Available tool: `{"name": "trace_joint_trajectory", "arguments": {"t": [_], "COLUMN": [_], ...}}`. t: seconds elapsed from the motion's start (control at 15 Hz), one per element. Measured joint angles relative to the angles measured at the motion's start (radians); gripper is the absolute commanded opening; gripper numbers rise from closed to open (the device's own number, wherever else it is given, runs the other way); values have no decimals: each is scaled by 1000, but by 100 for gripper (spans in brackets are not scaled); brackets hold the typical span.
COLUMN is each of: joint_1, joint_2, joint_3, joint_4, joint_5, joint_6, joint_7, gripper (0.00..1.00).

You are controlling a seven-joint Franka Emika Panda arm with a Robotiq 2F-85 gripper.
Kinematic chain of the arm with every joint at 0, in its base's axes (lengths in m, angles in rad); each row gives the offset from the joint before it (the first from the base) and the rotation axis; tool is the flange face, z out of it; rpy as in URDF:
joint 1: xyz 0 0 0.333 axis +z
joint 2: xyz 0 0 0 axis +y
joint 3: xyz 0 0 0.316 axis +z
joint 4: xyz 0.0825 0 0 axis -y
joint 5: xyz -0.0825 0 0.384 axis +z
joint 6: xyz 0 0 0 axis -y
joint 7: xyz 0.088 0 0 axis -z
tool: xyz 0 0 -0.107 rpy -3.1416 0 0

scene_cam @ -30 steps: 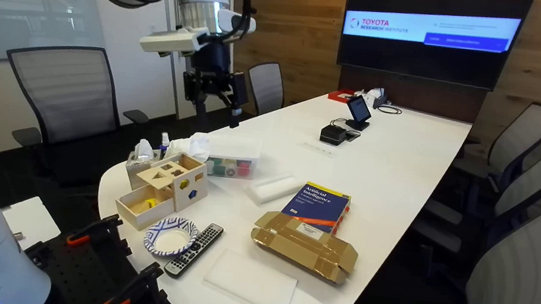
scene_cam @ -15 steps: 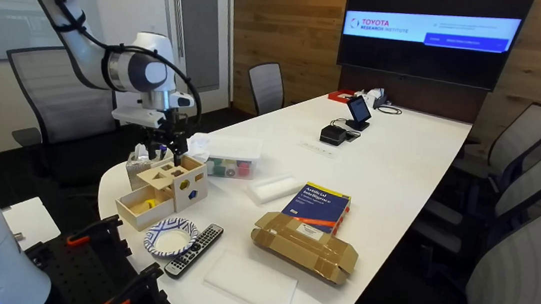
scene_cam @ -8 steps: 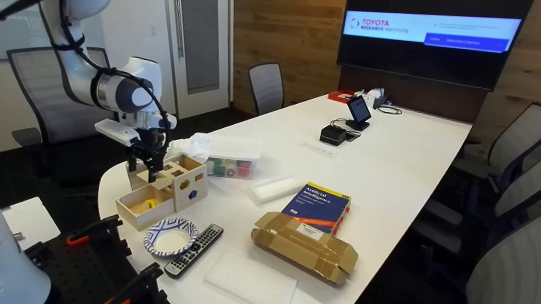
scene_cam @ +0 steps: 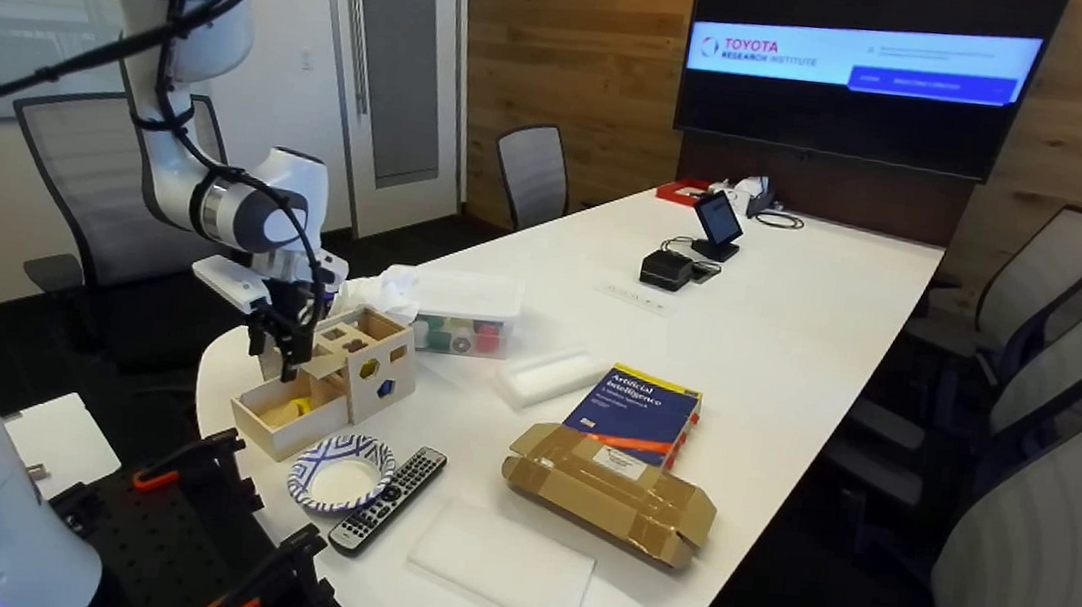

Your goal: Close the wooden object completely

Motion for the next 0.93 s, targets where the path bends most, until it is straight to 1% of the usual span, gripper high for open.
{"name": "trace_joint_trajectory", "arguments": {"t": [0.2, 0.47, 0.67, 0.93], "joint_1": [18, 46, 100, 195], "joint_2": [58, 117, 131, 131], "joint_3": [-12, -39, -94, -190], "joint_4": [26, 69, 93, 125], "joint_5": [0, -2, -18, -95], "joint_6": [50, 63, 62, 55], "joint_7": [22, 22, 46, 101], "gripper": [100, 100, 100, 100]}}
